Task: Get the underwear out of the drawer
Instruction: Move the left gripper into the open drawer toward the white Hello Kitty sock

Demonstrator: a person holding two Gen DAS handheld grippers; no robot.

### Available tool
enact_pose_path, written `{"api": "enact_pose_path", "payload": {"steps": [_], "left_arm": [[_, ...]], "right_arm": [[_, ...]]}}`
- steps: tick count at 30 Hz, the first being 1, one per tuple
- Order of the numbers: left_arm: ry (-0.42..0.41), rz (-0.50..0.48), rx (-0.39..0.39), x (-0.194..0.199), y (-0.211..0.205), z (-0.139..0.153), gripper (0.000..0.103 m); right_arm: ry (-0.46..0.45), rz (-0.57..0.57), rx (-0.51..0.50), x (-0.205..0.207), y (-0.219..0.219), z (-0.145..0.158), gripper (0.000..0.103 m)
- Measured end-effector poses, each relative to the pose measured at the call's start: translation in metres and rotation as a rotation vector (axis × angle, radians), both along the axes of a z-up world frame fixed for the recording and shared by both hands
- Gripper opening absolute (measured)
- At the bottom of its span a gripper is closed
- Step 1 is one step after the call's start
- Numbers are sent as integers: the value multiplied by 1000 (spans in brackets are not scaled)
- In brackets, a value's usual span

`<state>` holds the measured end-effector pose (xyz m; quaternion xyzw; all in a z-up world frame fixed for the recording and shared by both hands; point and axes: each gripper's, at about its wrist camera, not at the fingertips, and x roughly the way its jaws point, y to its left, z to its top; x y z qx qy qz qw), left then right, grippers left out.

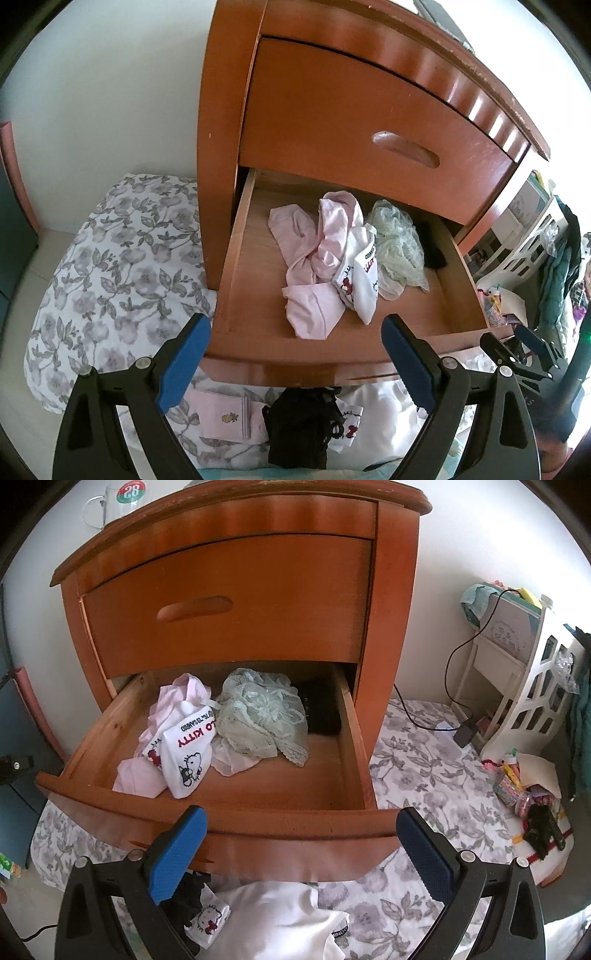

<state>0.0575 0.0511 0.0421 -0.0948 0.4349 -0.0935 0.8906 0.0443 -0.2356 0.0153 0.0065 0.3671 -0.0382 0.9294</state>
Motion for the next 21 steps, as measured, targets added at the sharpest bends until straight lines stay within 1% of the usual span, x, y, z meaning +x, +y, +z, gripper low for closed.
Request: {"api": "enact_pose_path", "payload": {"steps": [3,7,10,11,14,16,19,21], "left_arm": [[17,-9,13,11,-3,-4,94],[74,-29,1,29,-7,-13,94],[118,-56,24,43,-14,-19,94],[133,-66,29,47,-16,-21,94],[186,-126,9,63,-23,-27,94],[225,-149,20,75,-29,-31,94],[247,-180,49,90,-39,-30,94],[254,-211,36,98,-46,-28,94]], "right_arm": [[1,0,-2,5,0,-1,103],[0,0,-2,10,-3,-2,103],[-2,-2,3,13,-4,-3,103],[-1,-1,2,15,-5,-4,103],[-1,1,8,19,-6,-5,103],[0,2,9,21,-6,-6,103],[2,5,10,23,-8,-7,103],[4,6,12,25,-8,-8,103]]}}
